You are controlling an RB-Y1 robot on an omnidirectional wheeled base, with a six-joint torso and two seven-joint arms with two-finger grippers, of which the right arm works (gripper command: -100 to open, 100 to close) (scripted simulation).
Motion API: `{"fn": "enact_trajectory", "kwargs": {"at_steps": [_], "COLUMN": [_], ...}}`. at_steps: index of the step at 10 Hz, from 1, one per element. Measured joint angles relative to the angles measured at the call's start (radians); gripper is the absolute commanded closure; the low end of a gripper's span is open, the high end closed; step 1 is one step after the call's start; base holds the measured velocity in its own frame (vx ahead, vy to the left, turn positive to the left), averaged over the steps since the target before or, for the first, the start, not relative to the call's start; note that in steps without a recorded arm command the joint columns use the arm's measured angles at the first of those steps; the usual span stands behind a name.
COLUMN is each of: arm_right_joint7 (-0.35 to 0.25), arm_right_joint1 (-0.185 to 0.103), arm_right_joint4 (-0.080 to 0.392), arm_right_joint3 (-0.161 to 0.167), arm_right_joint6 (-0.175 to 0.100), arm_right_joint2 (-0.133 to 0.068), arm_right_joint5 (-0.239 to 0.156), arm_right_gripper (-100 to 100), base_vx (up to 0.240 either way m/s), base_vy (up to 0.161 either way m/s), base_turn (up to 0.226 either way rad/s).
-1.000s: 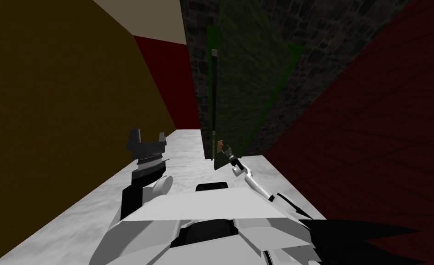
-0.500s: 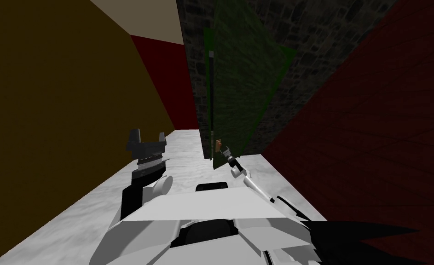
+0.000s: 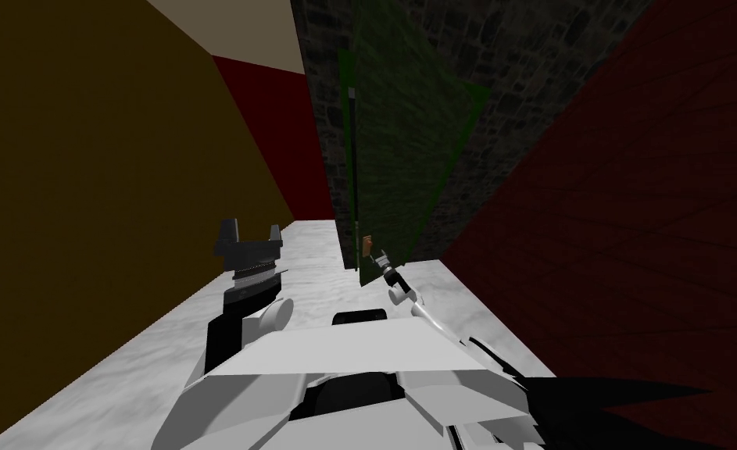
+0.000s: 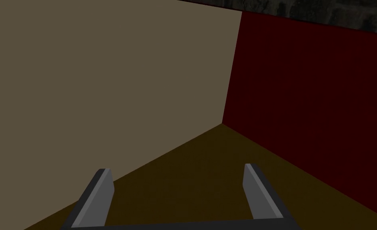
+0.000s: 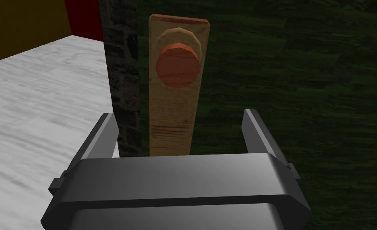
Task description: Push the door open
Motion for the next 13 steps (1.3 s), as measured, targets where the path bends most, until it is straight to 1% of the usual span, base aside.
{"fn": "enact_trajectory", "kwargs": {"at_steps": [1,2,3,6,9,10,11,13], "arm_right_joint7": [-0.018,-0.038,-0.043,-0.037,-0.028,-0.026,-0.025,-0.026], "arm_right_joint1": [0.005,0.014,0.015,0.008,-0.002,-0.006,-0.007,-0.007], "arm_right_joint4": [-0.012,-0.026,-0.028,-0.015,0.0,0.008,0.009,0.008], "arm_right_joint3": [0.005,0.011,0.012,0.004,-0.007,-0.01,-0.01,-0.012], "arm_right_joint6": [0.007,0.012,0.013,0.013,0.015,0.015,0.014,0.014], "arm_right_joint2": [0.004,0.003,0.003,0.016,0.032,0.038,0.038,0.037], "arm_right_joint5": [-0.014,-0.029,-0.031,-0.031,-0.033,-0.033,-0.033,-0.033], "arm_right_gripper": [-100,-100,-100,-100,-100,-100,100,100], "base_vx": [-0.024,-0.011,0.088,0.187,0.197,0.085,-0.008,-0.029], "base_vy": [-0.031,-0.013,0.025,0.049,0.092,0.036,-0.005,-0.015], "base_turn": [-0.035,-0.006,0.039,0.038,0.034,0.005,-0.02,0.011]}}
